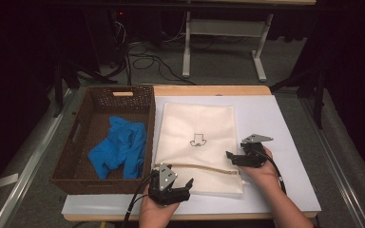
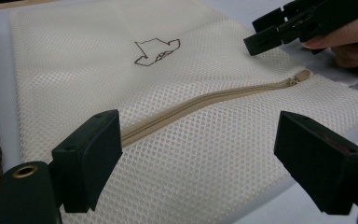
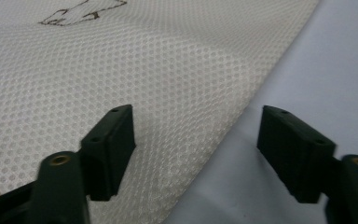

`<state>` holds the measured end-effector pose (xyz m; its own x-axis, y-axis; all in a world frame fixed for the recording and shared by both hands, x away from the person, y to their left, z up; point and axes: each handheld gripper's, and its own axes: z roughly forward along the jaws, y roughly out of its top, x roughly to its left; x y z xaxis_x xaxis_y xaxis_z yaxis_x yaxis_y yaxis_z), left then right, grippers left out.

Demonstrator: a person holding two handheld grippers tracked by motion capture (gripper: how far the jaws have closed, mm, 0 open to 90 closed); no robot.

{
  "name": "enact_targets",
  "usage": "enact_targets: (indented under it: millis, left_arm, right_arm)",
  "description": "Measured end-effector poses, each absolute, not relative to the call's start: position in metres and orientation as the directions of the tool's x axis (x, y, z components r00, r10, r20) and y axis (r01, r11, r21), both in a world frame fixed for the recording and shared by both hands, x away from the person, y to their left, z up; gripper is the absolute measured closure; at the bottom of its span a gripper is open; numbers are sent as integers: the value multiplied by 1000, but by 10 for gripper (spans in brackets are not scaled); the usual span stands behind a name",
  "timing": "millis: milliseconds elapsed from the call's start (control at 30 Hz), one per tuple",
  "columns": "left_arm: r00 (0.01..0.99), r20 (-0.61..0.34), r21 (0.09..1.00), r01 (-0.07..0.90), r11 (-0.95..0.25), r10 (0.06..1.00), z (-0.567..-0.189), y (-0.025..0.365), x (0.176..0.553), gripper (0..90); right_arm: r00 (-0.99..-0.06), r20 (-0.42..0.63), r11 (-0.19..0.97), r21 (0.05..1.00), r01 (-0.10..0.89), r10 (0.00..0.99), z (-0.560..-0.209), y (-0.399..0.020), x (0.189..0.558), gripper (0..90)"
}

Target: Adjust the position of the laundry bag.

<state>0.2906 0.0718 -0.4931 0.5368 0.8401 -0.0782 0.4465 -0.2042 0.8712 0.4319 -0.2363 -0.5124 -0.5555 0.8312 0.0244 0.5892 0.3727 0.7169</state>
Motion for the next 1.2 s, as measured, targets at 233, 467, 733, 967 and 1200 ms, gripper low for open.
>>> enact_targets:
  millis: [233,467,733,967,1200]
  left_arm:
    - [539,-77,873,443,-204,839,-493,72,291,156]
    - [539,-76,874,441,-204,839,-492,71,290,156]
    - [538,-79,875,441,-200,839,-492,72,290,156]
    - [540,-83,873,444,-200,837,-491,71,290,156]
    - [538,-84,872,447,-199,838,-493,71,291,156]
  right_arm:
    - [-576,11,395,718,574,817,-514,-234,430,589]
    - [-592,19,406,709,576,806,-512,-237,430,797]
    - [-600,19,408,716,566,800,-511,-239,429,883]
    - [-603,0,420,718,556,798,-509,-248,424,883]
    - [-597,11,413,713,567,802,-508,-264,419,882]
